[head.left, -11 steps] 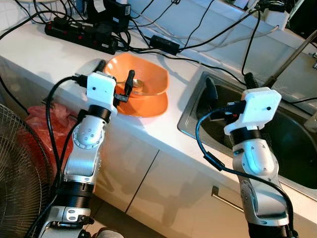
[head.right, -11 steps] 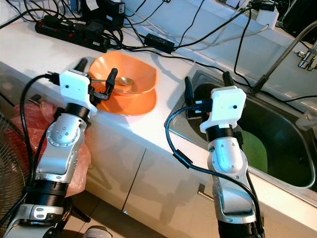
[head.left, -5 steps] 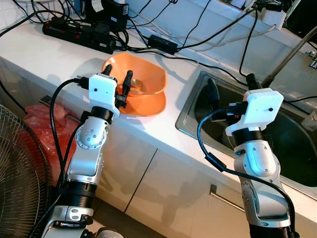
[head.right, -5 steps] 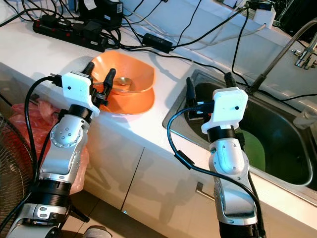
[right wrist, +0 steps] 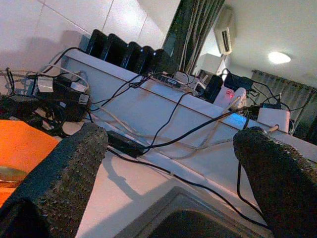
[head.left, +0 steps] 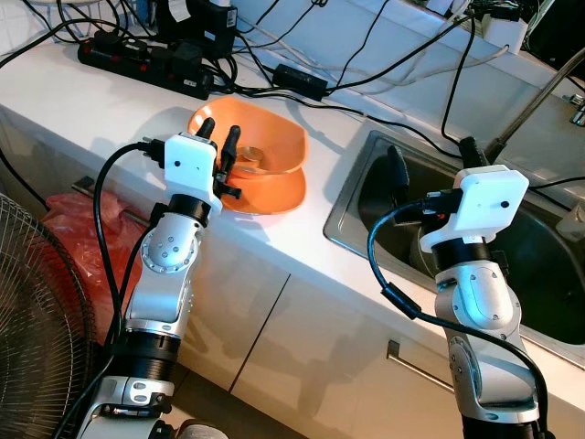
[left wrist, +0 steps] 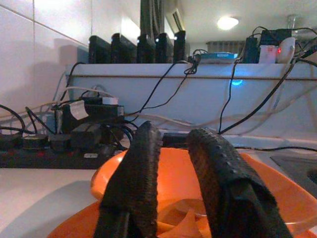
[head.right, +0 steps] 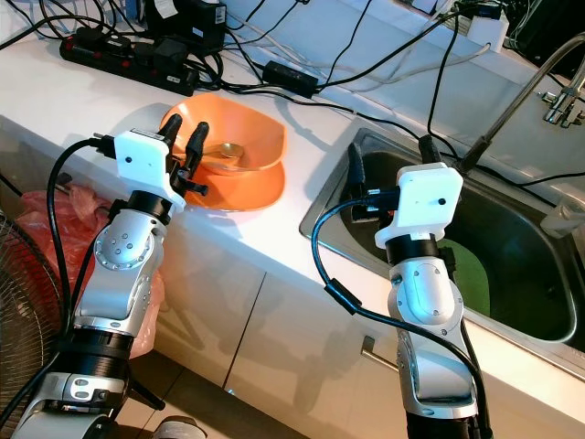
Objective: Kitchen organization
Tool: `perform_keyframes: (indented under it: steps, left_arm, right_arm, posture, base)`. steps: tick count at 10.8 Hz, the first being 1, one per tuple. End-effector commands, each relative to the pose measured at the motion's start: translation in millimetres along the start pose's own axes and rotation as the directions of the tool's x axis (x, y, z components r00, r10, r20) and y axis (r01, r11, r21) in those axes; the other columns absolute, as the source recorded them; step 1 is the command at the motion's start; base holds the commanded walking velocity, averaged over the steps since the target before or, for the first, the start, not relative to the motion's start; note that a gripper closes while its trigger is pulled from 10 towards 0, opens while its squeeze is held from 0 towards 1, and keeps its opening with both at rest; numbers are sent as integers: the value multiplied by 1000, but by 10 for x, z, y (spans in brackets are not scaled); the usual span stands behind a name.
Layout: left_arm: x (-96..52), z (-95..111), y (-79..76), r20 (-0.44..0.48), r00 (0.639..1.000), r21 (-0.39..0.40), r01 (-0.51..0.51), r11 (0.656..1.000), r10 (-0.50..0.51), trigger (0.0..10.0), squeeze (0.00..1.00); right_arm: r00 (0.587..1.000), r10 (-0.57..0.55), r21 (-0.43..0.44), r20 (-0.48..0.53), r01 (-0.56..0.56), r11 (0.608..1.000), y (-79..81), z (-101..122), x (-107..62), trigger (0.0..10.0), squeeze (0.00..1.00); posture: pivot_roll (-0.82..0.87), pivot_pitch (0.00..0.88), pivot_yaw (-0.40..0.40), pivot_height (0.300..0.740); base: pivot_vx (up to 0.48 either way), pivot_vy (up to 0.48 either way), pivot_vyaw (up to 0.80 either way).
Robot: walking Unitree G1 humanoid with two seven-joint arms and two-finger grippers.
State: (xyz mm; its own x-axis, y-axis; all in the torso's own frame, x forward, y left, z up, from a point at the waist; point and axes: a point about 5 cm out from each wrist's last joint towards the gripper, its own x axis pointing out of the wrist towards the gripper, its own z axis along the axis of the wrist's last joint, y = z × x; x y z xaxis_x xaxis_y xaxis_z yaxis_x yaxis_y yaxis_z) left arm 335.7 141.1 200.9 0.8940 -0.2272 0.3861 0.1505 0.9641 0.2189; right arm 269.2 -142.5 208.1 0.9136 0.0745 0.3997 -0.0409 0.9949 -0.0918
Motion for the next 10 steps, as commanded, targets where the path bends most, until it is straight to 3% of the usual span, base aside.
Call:
perform_keyframes:
  steps: [1,7,10]
  left_arm:
    - [63,46,-99,22,999,-13,41,999,-41,0,0]
    - [107,107,-121,52,998,-34,36,999,-34,0,0]
    - [259,367,-165,155,987,-58,42,997,-32,0,0]
  right_arm:
    - [999,-34,-16,-1,34,999,-96,12,0,10000,0]
    - [999,-37,-22,1,37,999,-122,20,-3,10000,0]
    - [999,-43,-27,6,43,999,-136,32,-2,10000,0]
  posture:
    - [331,0,-251,740]
    - [326,0,-257,740]
    - [318,0,-254,740]
  base:
    - [0,0,0]
    - [0,0,0]
    - [0,0,0]
